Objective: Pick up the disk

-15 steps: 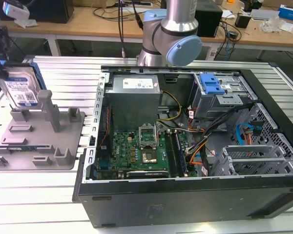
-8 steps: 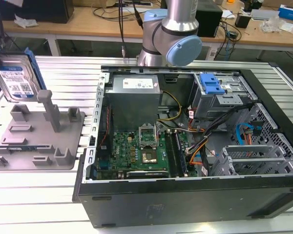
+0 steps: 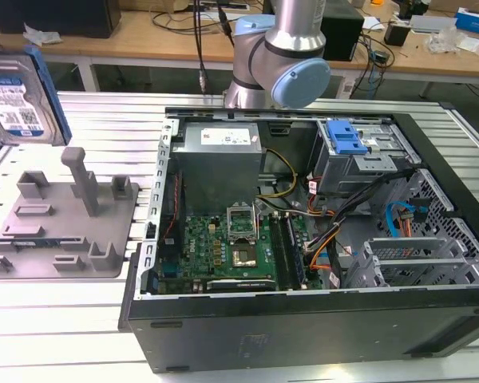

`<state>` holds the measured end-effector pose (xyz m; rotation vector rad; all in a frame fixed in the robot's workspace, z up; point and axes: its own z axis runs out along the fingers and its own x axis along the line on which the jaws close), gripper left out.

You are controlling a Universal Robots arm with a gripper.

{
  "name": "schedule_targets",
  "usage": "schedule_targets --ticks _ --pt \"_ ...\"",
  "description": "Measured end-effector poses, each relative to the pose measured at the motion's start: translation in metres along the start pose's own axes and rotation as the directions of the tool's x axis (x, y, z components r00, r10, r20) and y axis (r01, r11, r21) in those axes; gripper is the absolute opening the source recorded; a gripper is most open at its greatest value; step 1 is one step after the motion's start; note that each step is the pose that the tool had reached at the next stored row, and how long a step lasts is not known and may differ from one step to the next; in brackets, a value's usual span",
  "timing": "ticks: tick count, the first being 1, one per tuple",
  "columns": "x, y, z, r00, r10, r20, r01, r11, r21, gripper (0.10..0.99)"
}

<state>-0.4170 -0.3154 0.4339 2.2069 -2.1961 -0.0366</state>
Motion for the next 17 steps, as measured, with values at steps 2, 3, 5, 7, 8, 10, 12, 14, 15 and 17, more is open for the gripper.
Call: schedule_targets --ticks 2,3,5,7,8,10,12,14,15,17 --pt "0.0001 0.0006 -0.0160 1.0000 0.000 0.0004 0.000 1.0000 0.000 0.365" --pt "0.0002 0.0009 -0.0256 1.0000 0.000 0.0007 0.000 1.0000 0.000 0.365" --pt "0.0003 0.0013 -0.0353 1.0000 0.000 0.0016 0.000 1.0000 0.000 0.365" --pt "0.0003 0.0013 -0.0357 1.0000 0.000 0.0016 0.000 1.0000 0.000 0.365" --pt "0.0003 0.0013 -0.0359 1.0000 0.000 0.0016 0.000 1.0000 0.000 0.365" --pt "0.0003 0.0013 -0.0362 1.0000 0.000 0.0016 0.000 1.0000 0.000 0.365" --pt "0.0003 0.0013 -0.0365 1.0000 0.000 0.0016 0.000 1.0000 0.000 0.365" --pt "0.0003 0.0014 -0.0371 1.0000 0.000 0.0015 0.000 1.0000 0.000 0.365" --pt "0.0003 0.0014 -0.0373 1.0000 0.000 0.0015 0.000 1.0000 0.000 0.365" --pt "0.0003 0.0014 -0.0376 1.0000 0.000 0.0015 0.000 1.0000 0.000 0.365"
